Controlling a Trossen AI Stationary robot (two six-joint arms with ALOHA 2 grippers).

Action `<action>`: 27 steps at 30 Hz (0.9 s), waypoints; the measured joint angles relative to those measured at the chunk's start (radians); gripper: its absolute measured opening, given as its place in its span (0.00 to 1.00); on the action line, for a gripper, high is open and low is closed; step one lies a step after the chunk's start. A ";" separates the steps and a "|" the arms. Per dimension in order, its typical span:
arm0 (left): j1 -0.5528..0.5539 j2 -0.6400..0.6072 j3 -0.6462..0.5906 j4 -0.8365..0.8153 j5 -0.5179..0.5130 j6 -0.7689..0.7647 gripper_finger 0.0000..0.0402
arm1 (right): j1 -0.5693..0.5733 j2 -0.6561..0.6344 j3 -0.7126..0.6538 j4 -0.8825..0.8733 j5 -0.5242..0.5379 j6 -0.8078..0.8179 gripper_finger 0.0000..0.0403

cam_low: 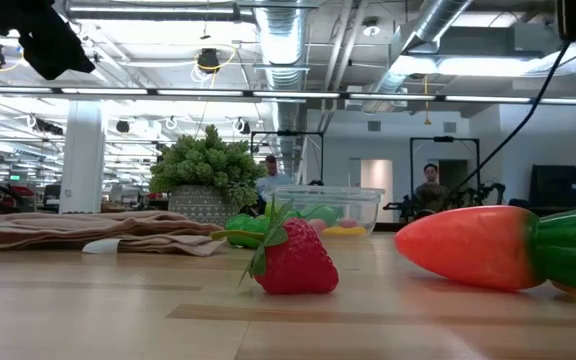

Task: Pick and placing Produce into tupperware
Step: Put the banana into the transparent bin

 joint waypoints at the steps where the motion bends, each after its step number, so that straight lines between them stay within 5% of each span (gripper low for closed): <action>1: 0.000 0.000 0.000 -0.001 0.000 0.003 0.45 | -0.006 0.000 0.000 -0.007 -0.008 0.000 0.71; 27: 0.000 0.003 0.000 -0.002 0.027 0.011 0.45 | -0.046 0.192 0.094 -0.088 -0.057 -0.097 0.71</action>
